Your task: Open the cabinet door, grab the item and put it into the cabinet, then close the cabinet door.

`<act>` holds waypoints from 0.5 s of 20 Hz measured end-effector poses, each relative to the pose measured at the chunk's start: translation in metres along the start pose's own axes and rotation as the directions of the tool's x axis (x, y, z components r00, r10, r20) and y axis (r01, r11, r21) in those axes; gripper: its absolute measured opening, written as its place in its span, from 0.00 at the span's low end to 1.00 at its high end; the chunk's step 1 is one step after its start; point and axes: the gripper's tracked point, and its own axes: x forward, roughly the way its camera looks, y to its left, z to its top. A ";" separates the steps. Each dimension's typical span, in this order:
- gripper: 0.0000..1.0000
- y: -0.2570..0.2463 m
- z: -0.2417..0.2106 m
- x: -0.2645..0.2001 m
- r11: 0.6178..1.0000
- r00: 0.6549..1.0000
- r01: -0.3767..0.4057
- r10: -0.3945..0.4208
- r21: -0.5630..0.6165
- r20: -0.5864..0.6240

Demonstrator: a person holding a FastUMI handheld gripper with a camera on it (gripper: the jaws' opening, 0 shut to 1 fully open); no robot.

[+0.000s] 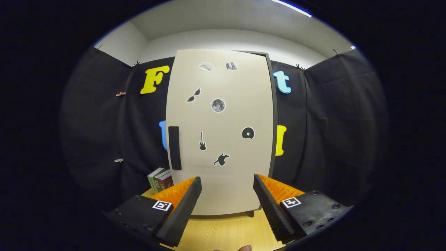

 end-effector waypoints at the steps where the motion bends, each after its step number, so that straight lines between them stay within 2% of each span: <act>1: 0.98 0.001 0.000 0.001 1.000 1.000 -0.002 0.002 0.000 0.000; 10: 0.98 0.002 0.001 0.000 1.000 1.000 -0.006 0.006 -0.006 0.008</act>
